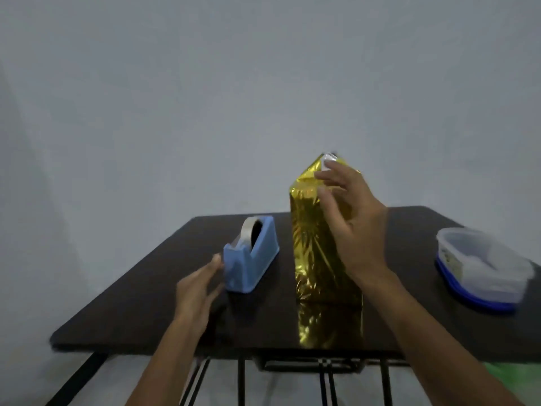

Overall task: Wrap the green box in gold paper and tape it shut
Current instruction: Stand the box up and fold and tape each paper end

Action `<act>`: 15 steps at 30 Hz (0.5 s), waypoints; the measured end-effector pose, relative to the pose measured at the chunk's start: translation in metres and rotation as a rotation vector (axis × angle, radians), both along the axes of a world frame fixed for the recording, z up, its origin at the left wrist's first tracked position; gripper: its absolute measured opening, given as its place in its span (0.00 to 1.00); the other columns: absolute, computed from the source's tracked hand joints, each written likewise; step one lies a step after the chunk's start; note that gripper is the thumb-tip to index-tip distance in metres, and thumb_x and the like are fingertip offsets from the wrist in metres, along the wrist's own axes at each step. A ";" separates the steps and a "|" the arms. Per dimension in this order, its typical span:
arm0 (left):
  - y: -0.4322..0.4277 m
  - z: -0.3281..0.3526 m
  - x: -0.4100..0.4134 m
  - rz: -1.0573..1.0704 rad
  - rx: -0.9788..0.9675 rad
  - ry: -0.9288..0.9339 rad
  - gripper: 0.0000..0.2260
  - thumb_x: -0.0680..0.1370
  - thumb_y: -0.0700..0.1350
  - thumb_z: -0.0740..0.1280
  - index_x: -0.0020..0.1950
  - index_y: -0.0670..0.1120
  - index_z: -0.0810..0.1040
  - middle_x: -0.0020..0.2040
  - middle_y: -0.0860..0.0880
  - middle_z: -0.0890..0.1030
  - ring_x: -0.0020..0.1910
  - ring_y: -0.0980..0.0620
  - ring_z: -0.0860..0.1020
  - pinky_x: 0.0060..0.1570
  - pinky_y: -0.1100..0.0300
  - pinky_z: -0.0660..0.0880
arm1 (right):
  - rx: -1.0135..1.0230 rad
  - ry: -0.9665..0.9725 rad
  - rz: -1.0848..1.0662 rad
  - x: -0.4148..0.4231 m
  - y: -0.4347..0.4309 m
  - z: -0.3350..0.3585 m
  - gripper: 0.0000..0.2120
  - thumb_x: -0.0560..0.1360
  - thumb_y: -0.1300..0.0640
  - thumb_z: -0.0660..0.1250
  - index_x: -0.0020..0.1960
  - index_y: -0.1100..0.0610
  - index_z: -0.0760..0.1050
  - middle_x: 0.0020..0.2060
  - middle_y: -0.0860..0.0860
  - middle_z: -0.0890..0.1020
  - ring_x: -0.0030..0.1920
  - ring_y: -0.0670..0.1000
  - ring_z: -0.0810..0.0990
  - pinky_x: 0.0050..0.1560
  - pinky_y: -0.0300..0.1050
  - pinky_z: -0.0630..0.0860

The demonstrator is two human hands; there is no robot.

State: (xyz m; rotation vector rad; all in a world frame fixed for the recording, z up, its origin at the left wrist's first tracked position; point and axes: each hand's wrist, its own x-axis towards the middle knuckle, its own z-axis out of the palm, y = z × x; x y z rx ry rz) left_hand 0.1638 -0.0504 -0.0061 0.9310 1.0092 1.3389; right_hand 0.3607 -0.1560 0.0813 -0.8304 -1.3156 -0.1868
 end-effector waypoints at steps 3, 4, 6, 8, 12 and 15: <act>-0.017 0.055 0.012 -0.142 0.206 -0.067 0.07 0.72 0.46 0.69 0.45 0.43 0.81 0.45 0.49 0.84 0.44 0.58 0.82 0.53 0.53 0.75 | -0.219 0.145 0.002 0.043 -0.005 0.012 0.40 0.68 0.48 0.71 0.74 0.45 0.53 0.68 0.43 0.68 0.69 0.41 0.65 0.65 0.34 0.61; -0.020 0.079 0.023 -0.234 0.279 -0.056 0.11 0.70 0.48 0.69 0.47 0.42 0.81 0.46 0.50 0.84 0.46 0.59 0.82 0.55 0.53 0.75 | -0.345 0.192 0.048 0.054 -0.001 0.013 0.50 0.63 0.46 0.73 0.75 0.44 0.47 0.72 0.46 0.62 0.72 0.44 0.60 0.68 0.40 0.59; -0.020 0.123 0.047 -0.406 0.404 0.050 0.17 0.66 0.49 0.71 0.50 0.41 0.82 0.53 0.52 0.83 0.55 0.59 0.79 0.62 0.51 0.71 | -0.549 0.244 0.182 0.066 0.010 0.009 0.60 0.57 0.45 0.75 0.75 0.41 0.37 0.75 0.50 0.56 0.73 0.50 0.57 0.69 0.51 0.60; -0.017 0.157 0.077 -0.543 0.484 0.226 0.15 0.64 0.48 0.73 0.48 0.44 0.84 0.59 0.54 0.80 0.60 0.58 0.75 0.67 0.50 0.65 | -0.625 0.264 0.301 0.072 0.020 0.006 0.61 0.59 0.50 0.77 0.74 0.40 0.35 0.74 0.53 0.60 0.69 0.50 0.64 0.64 0.48 0.66; -0.003 0.179 0.119 -0.654 0.489 0.512 0.12 0.70 0.41 0.73 0.52 0.38 0.83 0.63 0.53 0.77 0.57 0.57 0.76 0.53 0.67 0.73 | -0.574 0.352 0.356 0.074 0.035 -0.005 0.57 0.63 0.58 0.78 0.74 0.39 0.40 0.70 0.51 0.66 0.62 0.47 0.69 0.54 0.40 0.71; 0.002 0.179 0.136 -0.662 0.488 0.595 0.11 0.70 0.41 0.74 0.51 0.39 0.84 0.64 0.53 0.76 0.53 0.57 0.78 0.38 0.70 0.75 | -0.519 0.366 0.330 0.077 0.038 -0.012 0.57 0.58 0.52 0.80 0.72 0.35 0.43 0.71 0.51 0.66 0.68 0.51 0.66 0.64 0.50 0.70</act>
